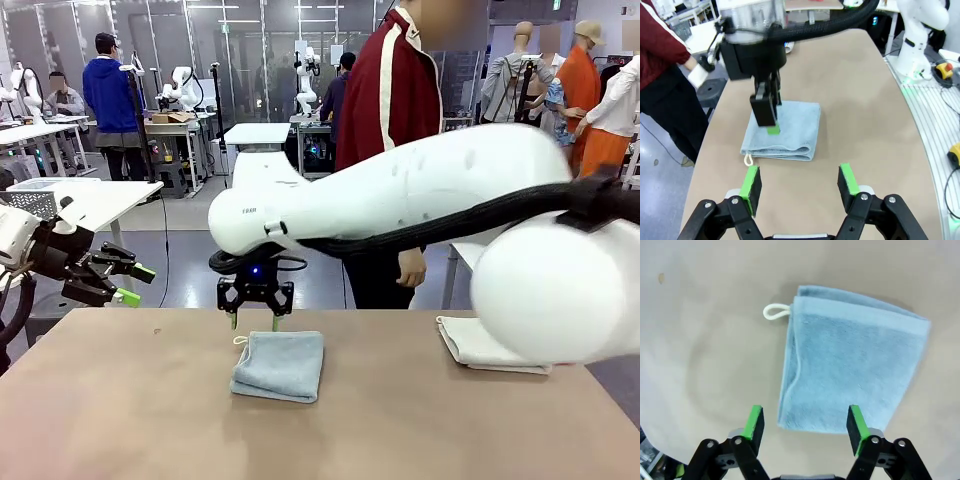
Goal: Fold the towels and place them in the basket.
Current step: When a person lays out a Towel with hook on the table, fold it in half twice.
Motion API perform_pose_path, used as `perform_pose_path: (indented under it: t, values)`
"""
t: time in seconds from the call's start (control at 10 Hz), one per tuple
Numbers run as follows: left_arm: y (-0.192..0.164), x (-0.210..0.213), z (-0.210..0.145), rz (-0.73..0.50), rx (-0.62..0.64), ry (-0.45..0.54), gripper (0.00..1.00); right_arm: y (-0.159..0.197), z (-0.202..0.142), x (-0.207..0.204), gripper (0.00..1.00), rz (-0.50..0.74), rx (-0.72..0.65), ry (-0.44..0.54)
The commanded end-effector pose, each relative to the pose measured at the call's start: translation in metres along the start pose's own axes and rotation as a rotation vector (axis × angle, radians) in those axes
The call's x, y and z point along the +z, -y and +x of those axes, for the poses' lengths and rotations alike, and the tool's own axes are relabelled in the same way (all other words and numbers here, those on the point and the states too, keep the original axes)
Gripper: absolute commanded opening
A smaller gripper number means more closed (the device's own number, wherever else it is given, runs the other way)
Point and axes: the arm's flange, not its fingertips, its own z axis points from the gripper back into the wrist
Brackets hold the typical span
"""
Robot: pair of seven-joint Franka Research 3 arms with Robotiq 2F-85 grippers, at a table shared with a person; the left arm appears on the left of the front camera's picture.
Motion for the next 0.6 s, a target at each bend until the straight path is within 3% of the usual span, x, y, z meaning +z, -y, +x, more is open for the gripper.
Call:
perform_pose_path:
  t: [0.0, 0.3, 0.5]
  values:
    - [0.001, 0.000, 0.002, -0.002, 0.009, 0.013, 0.78, 0.049, -0.043, 0.036, 0.84, 0.001, -0.007, 0.009]
    - [0.001, 0.000, 0.002, -0.002, 0.009, 0.013, 0.78, 0.104, -0.077, 0.075, 0.84, 0.035, -0.058, 0.090]
    - [0.001, 0.000, 0.002, -0.002, 0.009, 0.013, 0.78, 0.122, -0.077, 0.077, 0.84, 0.072, -0.070, 0.108]
